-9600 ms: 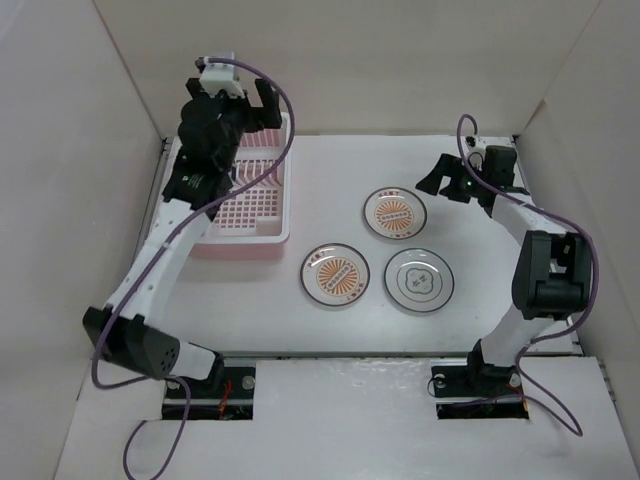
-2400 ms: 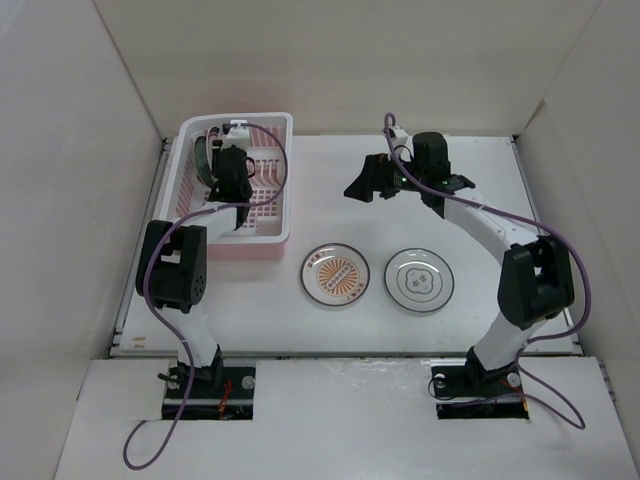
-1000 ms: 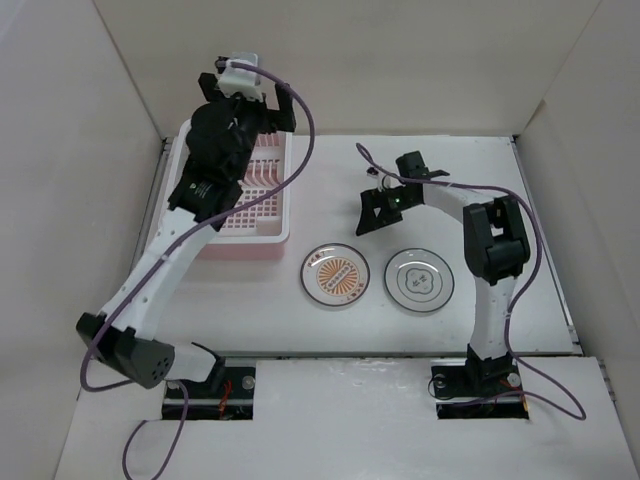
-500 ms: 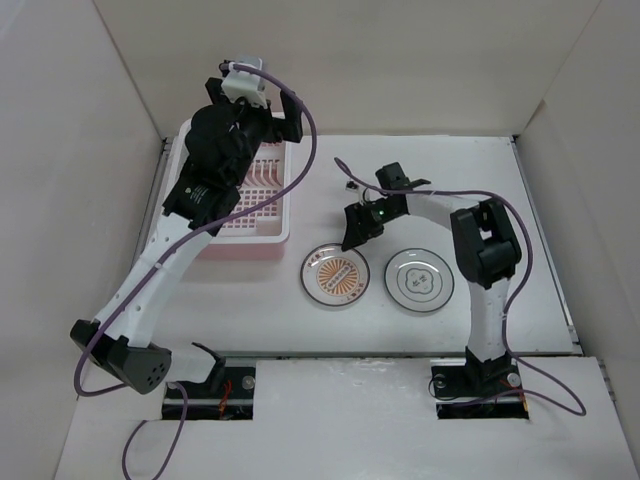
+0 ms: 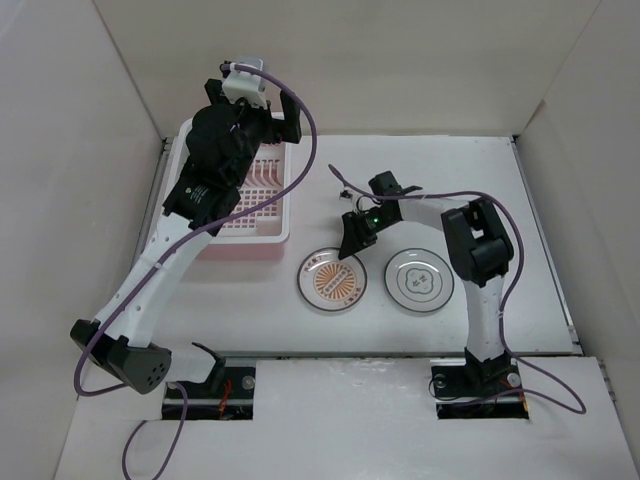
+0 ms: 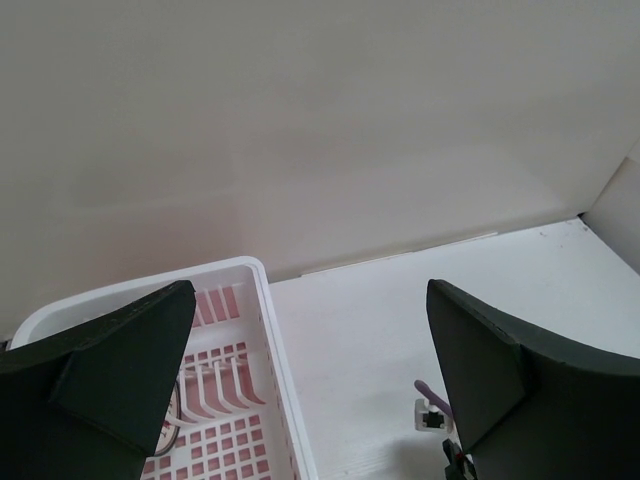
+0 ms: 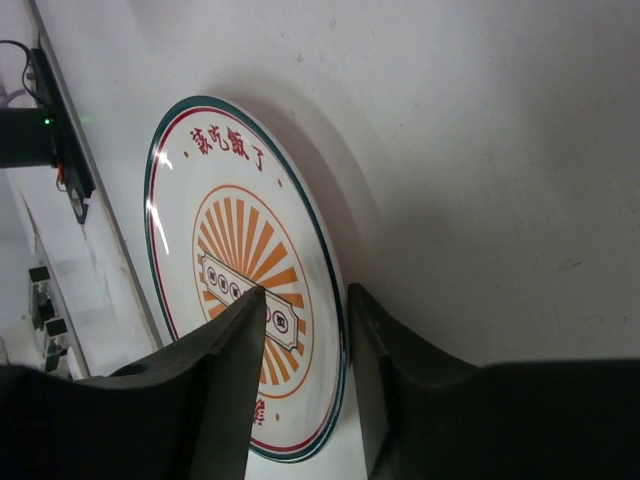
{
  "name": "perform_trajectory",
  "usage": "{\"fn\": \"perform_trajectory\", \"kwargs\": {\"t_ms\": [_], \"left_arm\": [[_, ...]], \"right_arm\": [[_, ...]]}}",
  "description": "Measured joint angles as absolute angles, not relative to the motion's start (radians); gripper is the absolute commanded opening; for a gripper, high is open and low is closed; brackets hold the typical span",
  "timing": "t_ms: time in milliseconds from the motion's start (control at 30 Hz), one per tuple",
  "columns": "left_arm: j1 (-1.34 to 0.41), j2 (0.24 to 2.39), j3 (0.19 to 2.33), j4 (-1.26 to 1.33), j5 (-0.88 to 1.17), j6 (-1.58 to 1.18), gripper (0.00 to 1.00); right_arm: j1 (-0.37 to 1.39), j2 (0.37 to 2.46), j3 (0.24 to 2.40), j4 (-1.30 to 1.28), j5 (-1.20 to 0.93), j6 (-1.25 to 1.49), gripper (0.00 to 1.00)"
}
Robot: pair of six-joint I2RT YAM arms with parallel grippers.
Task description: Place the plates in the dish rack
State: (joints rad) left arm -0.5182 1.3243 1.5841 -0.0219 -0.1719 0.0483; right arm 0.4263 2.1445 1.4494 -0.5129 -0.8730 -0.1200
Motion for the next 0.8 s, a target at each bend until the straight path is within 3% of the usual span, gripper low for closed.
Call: {"fn": "perform_trajectory", "kwargs": {"t_ms": [67, 233, 400, 633, 800], "left_arm": [[-0.518, 1.324, 1.584, -0.022, -0.174, 0.051, 1.0], [-0.518, 1.325, 1.584, -0.022, -0.185, 0.055, 1.0], [-0.518, 1.326, 1.584, -0.022, -0.192, 0.055, 1.0], [-0.518, 1.345, 1.584, -0.02, -0.213, 0.062, 1.0], [-0.518, 1.38, 1.584, -0.029, -0.219, 0.062, 1.0]], "right_arm": [[0.425, 2.155, 1.449, -0.514, -0.875, -0.112, 0.34], [0.419, 2.167, 1.449, -0.517, -0.878, -0.084, 0.28], [0.413, 2.168, 1.447, -0.526, -0.855, -0.074, 0.0], [0.402, 2.152, 1.414, -0.525, -0.875, -0.058, 0.0], [0.353, 2.001, 1.331, -0.517, -0.81, -0.025, 0.0]]}}
